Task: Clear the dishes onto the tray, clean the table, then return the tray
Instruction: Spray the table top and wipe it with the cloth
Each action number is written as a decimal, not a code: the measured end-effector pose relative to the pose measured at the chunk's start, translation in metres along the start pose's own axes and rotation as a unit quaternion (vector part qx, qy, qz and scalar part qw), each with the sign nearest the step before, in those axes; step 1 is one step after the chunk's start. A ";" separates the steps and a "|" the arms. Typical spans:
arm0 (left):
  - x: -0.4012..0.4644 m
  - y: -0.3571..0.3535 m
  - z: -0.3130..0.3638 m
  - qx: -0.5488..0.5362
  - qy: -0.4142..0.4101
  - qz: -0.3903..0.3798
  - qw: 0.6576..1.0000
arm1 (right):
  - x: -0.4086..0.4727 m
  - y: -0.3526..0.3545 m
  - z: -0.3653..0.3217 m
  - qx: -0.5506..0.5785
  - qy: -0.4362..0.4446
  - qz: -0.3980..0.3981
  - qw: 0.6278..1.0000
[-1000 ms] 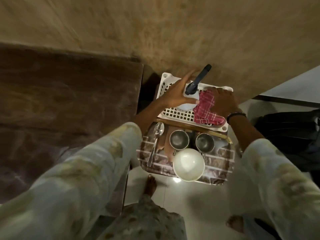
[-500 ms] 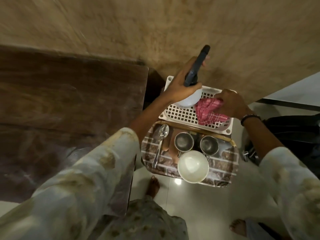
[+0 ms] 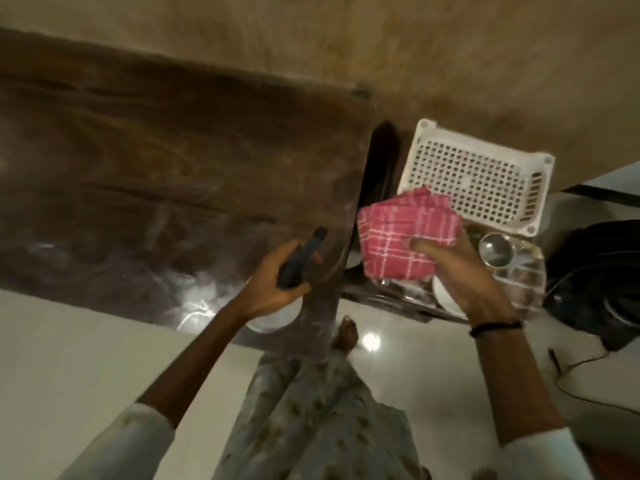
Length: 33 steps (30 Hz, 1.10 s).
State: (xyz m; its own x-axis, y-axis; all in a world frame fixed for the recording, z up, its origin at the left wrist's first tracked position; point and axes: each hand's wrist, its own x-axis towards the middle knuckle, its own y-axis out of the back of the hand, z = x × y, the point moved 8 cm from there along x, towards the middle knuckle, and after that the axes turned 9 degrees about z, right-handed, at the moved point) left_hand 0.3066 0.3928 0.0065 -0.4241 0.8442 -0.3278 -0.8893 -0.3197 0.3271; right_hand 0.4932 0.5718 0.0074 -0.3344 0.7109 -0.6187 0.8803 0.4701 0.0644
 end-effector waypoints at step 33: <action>-0.144 -0.047 -0.214 0.088 0.235 0.034 0.967 | -0.053 -0.154 0.149 -0.490 0.361 0.047 0.792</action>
State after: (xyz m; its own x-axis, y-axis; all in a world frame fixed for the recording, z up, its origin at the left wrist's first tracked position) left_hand 0.3733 0.1937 -0.1517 -0.5488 0.5211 -0.6537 -0.8310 -0.2547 0.4945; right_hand 0.4256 0.3837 -0.0859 -0.6997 0.7143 0.0110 0.3462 0.3256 0.8799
